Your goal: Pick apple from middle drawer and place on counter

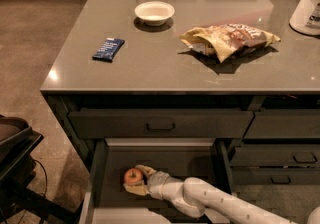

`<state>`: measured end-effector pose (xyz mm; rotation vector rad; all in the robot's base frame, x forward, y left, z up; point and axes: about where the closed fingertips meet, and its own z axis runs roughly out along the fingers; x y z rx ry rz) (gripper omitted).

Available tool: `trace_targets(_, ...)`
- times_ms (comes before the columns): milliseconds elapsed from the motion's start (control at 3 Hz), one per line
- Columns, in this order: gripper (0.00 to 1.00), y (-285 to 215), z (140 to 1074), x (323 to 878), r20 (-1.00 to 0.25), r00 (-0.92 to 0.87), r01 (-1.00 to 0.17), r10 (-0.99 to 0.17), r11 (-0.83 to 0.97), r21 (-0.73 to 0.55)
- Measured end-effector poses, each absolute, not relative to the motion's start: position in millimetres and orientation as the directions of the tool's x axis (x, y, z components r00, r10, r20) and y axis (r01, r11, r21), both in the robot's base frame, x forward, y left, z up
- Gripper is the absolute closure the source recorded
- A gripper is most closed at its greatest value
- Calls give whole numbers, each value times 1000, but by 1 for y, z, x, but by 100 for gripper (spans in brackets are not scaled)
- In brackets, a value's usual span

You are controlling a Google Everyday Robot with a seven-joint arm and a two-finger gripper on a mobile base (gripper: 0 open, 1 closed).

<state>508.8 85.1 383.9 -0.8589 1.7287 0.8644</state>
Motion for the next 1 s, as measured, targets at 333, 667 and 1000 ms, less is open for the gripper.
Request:
trace_targets(333,100,63,387,525,-961,-186,-893,-205,443,78)
trace_targets(667,100,19,391,529,-962,-158,-921,-224,385,62)
trace_targets(1000,100,-10,416,505,-970,-154,-947,-186,309,91)
